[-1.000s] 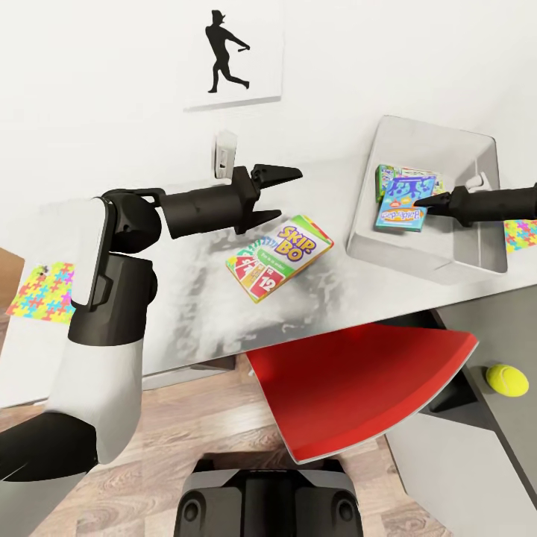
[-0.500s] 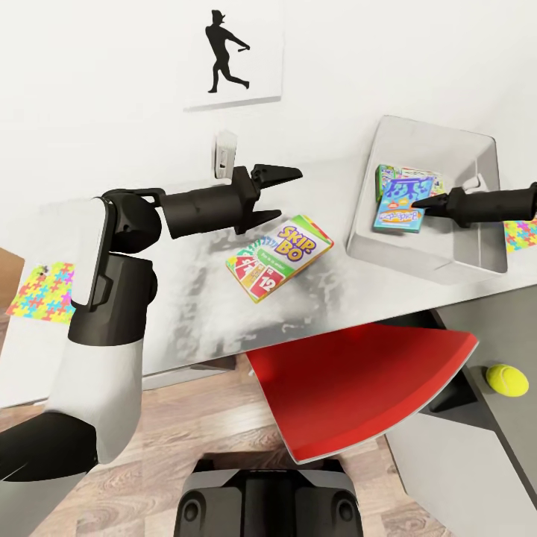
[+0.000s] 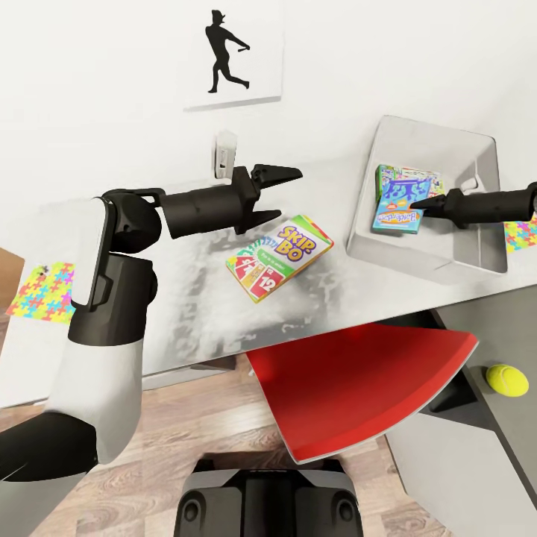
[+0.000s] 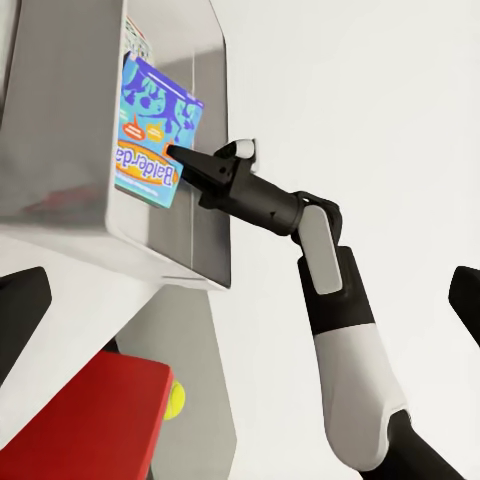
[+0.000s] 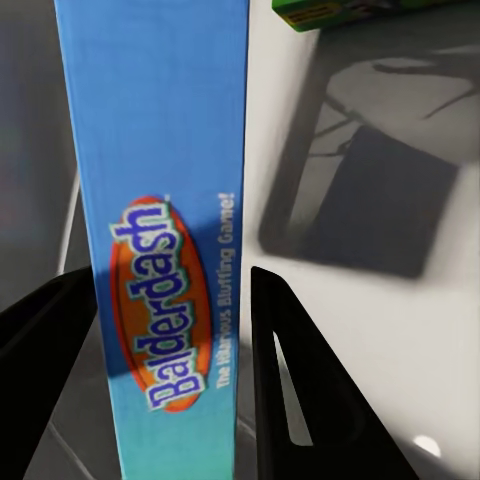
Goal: Put all the toys in the child's room - the three board games (two on the bed and one on the table), the two jigsaw puzzles on the table, and the tennis ball on the table - inside the toy box on the table in the child's room.
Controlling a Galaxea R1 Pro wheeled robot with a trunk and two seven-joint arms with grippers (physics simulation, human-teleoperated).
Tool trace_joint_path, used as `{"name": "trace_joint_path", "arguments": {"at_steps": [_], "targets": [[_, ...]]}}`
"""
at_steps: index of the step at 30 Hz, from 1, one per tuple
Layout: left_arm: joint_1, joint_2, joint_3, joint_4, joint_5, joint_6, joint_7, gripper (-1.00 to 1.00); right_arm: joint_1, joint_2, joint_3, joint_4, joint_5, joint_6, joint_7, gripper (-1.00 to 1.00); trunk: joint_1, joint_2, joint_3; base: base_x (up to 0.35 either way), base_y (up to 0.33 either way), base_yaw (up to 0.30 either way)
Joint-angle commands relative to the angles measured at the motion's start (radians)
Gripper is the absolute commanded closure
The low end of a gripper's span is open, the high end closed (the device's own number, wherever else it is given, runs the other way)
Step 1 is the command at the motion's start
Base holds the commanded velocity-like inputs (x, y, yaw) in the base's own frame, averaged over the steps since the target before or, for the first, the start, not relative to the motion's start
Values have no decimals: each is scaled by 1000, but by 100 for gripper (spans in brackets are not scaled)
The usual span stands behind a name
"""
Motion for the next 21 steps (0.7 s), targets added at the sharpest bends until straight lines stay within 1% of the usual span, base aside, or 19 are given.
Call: {"name": "trace_joint_path", "arguments": {"at_steps": [1, 21], "targets": [[-1, -1, 1, 0, 9, 1, 11, -100, -1, -1, 5, 0, -1, 2, 4, 100, 0, -1, -1, 0, 0, 0], [-1, -1, 1, 0, 9, 2, 11, -100, 1, 1, 4, 1, -1, 2, 2, 100, 0, -1, -1, 0, 0, 0]]}}
